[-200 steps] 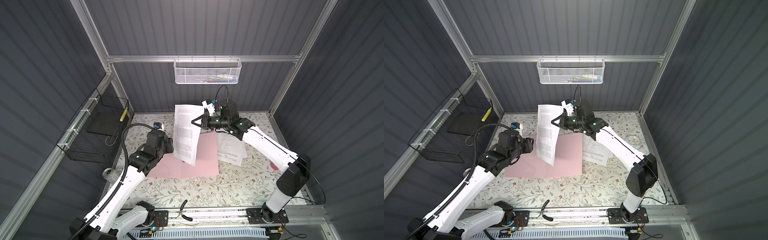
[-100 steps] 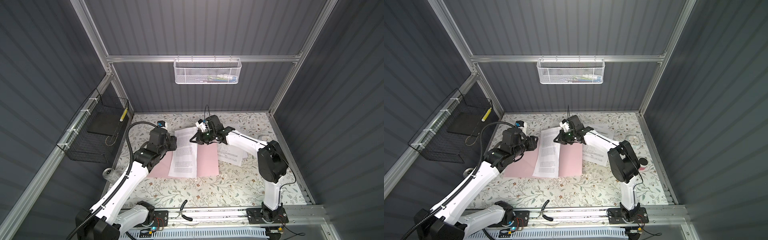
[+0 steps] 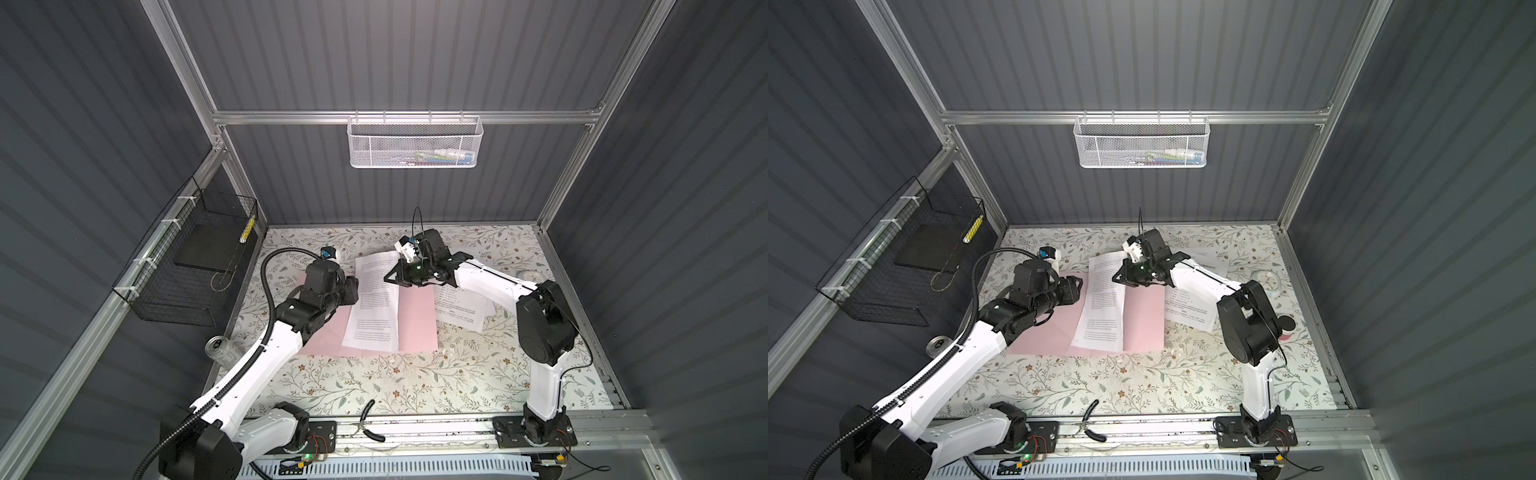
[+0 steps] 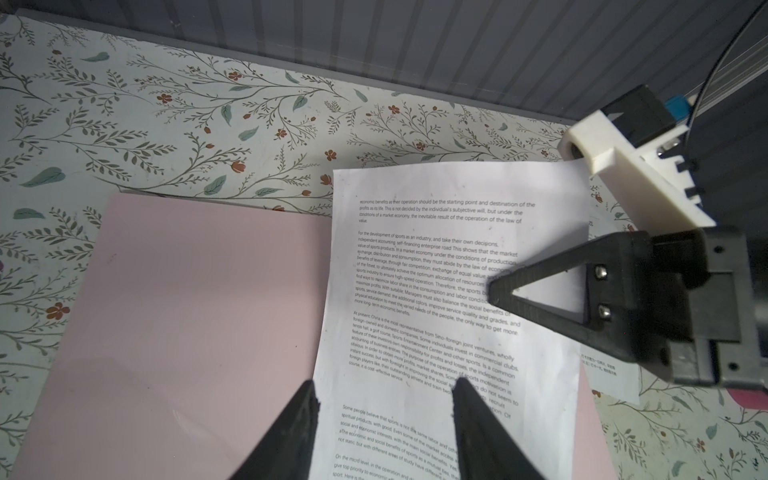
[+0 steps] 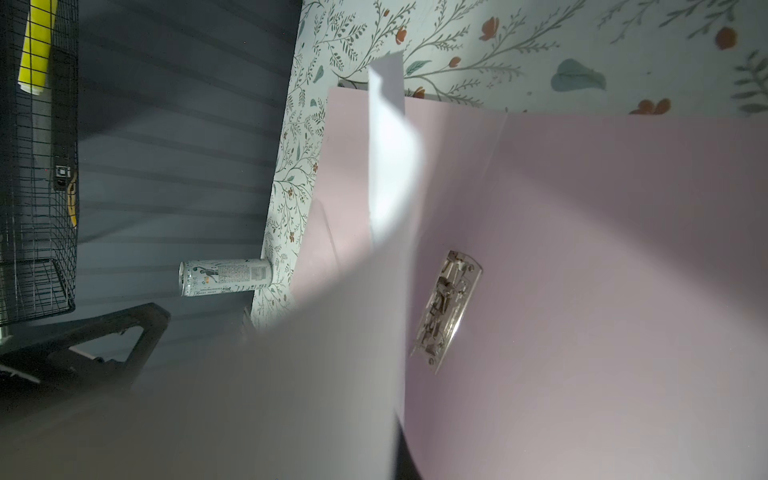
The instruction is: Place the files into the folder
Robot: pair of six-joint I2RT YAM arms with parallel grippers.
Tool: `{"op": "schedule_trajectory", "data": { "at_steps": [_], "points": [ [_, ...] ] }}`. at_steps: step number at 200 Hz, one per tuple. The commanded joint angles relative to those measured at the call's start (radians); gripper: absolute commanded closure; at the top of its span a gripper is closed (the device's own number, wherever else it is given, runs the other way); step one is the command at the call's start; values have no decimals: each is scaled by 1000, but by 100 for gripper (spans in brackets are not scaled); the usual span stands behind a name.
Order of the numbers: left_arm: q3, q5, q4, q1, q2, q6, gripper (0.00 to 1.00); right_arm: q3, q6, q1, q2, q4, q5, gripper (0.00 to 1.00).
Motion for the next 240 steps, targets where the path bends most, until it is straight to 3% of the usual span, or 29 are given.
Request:
{"op": "schedule_trajectory", "data": {
  "at_steps": [1,89,240],
  "points": [
    [-18,2,16,5,-5,0,46,32,-24,-1,-1,-13,0,100],
    [-22,-6,25,5,5,9,47,83,3,9,58,16,-37,100],
    [-41,5,36,5,9,0,47,126,158,73,190,209,-56,100]
  ]
}}
